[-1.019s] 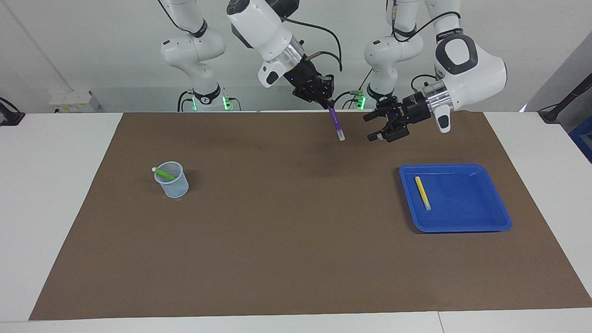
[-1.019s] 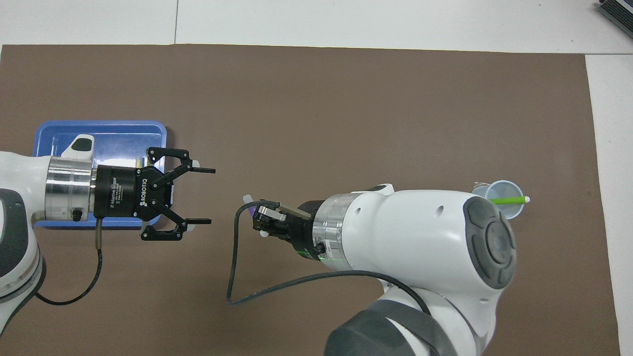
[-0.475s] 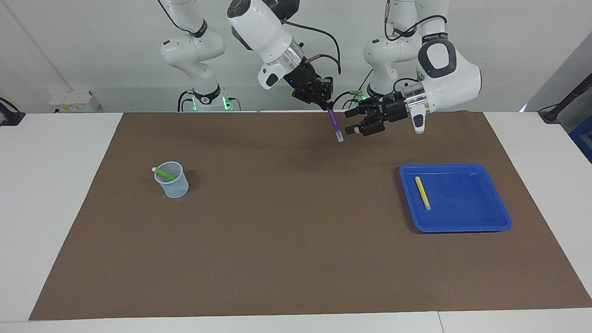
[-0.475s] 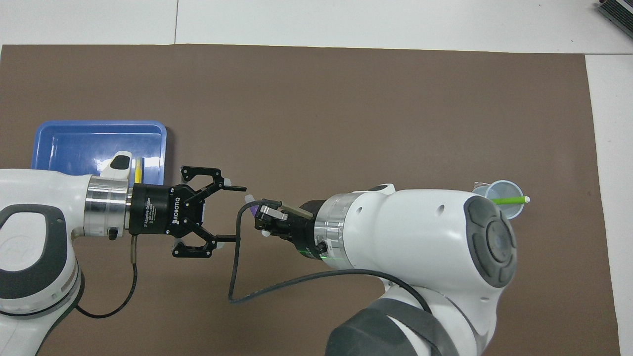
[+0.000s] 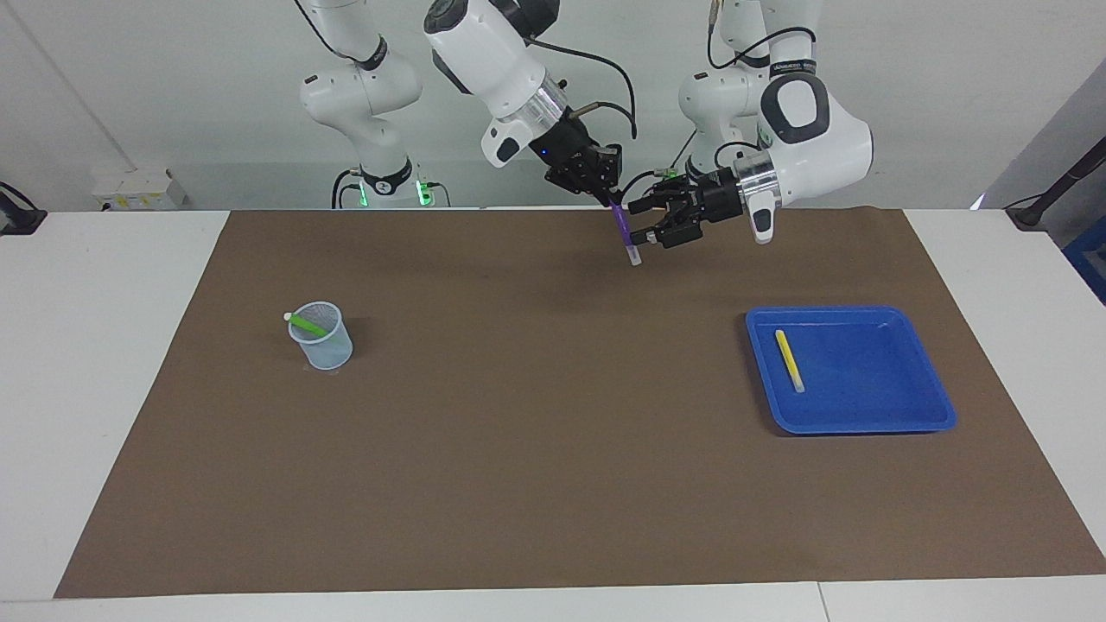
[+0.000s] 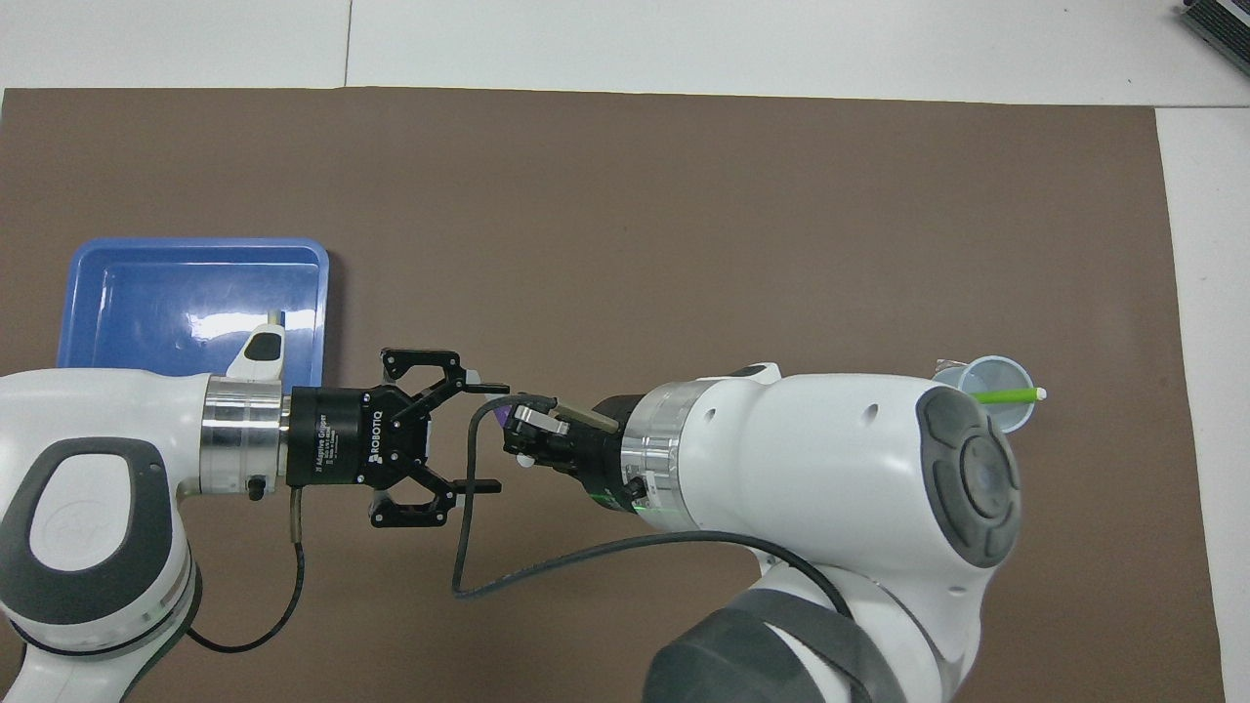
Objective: Right arm passes pens to left for tray arrangement
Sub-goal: 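Close the left gripper on the purple pen held by the right gripper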
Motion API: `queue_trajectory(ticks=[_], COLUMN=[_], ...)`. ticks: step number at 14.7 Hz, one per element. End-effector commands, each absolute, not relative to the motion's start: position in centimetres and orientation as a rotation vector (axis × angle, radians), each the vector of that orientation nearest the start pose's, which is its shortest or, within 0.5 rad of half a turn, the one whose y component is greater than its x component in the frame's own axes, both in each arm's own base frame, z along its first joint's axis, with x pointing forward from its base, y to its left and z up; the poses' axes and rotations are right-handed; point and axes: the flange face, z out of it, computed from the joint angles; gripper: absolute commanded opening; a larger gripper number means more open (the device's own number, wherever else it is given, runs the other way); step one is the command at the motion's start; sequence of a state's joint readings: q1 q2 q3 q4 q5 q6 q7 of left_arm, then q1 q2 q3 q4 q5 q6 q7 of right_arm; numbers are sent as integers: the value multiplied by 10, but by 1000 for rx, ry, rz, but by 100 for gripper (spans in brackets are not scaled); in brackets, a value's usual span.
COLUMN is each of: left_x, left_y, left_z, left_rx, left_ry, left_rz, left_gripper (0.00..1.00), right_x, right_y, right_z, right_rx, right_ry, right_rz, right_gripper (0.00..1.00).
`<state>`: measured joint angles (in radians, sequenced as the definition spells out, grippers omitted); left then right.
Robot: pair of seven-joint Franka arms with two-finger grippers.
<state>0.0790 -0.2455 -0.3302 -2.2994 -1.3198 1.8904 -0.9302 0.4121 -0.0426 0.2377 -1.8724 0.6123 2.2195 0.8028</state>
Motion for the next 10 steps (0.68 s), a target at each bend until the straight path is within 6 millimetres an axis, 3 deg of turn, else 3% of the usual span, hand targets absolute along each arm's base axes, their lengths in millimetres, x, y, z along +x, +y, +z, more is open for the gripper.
queue_trajectory(ticks=[1,7,10], left_x=[436,437,436], left_y=[-197,-197,-201], left_z=[472,476,475], left_rx=[1686,1679,1682], left_ry=[1276,1275,1280], left_rz=[-833,-835,-832], left_gripper=[82,70,69], right_x=[449,450,451], right_y=[364,363,362], right_z=[574,574,574], right_rx=[-2417,-2417,-2418], right_ry=[532,529,530], right_rz=[78,75,75], right_gripper=[0,0,0])
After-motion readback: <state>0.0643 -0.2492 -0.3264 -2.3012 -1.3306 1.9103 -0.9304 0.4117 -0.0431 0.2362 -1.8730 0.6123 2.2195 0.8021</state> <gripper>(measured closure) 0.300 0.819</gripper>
